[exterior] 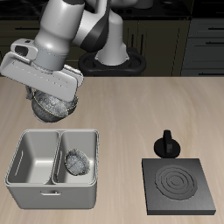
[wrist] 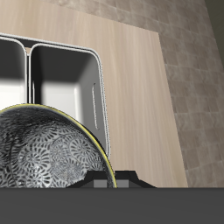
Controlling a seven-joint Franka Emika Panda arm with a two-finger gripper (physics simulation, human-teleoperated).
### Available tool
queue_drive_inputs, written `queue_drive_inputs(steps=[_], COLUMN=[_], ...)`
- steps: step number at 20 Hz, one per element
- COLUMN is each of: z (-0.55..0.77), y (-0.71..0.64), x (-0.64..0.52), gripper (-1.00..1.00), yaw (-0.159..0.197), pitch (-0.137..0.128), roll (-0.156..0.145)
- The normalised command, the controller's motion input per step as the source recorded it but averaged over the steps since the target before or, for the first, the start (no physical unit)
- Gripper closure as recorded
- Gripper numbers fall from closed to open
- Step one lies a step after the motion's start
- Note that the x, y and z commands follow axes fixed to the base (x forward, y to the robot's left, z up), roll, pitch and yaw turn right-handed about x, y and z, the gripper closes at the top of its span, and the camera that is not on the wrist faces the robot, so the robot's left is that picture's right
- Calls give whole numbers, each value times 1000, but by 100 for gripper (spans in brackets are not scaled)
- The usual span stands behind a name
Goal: Turn off the stove and place the smallest bowl in the left side of the drainer and the medium bowl in the right side
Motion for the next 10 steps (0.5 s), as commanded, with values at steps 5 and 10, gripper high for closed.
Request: queue_drive_inputs(steps=[5,10], z=[-355,-246], y=[-93,-215], x=[206,75], gripper=[100,100], yaw=[-12,-12], pitch=[36,26], roll=[-54,-48])
